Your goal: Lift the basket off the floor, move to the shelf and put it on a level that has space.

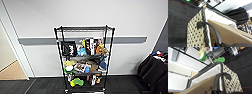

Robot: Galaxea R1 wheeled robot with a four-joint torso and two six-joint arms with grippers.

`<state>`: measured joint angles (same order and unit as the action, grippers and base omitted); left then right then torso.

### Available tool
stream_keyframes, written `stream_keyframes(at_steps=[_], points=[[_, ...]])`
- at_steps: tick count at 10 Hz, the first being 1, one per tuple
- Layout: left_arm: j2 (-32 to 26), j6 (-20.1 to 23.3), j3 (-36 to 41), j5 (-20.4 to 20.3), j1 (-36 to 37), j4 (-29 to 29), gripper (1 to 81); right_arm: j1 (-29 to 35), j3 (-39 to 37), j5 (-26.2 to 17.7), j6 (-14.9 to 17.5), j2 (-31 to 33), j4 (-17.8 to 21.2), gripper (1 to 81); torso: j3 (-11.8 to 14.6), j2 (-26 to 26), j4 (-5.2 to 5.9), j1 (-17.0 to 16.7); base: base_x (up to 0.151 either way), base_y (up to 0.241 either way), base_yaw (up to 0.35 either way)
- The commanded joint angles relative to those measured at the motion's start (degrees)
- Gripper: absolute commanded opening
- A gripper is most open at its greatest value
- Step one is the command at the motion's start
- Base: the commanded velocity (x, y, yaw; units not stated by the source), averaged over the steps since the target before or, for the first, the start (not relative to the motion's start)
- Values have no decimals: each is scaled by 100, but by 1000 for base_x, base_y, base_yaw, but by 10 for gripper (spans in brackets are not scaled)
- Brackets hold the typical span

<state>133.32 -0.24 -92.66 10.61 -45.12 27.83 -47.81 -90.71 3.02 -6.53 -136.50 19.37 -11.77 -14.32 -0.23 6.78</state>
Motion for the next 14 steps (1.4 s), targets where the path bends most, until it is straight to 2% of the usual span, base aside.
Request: stream_keyframes(at_steps=[1,4,6,7,9,10,14], points=[[-138,16,230,187,789,108,10,672,213,5,-41,129,40,10,0,560,0,-361,0,0,0],[-147,16,239,214,789,108,10,610,213,14,-41,138,40,10,0,1065,0,-678,0,0,0],[-130,16,239,223,789,108,10,575,213,23,-41,146,32,10,2,1432,0,-678,0,0,0],[-120,16,231,223,780,108,10,557,213,23,-41,146,32,10,5,1079,0,-577,0,0,0],[-76,7,204,187,710,100,10,478,213,32,-23,155,32,10,-2,1285,0,-592,0,0,0],[-85,16,204,187,693,100,10,426,204,40,-23,155,32,10,212,1333,0,-603,0,0,0],[-138,146,213,258,544,39,10,206,204,58,-6,164,32,10,534,1325,0,-606,0,0,0]])
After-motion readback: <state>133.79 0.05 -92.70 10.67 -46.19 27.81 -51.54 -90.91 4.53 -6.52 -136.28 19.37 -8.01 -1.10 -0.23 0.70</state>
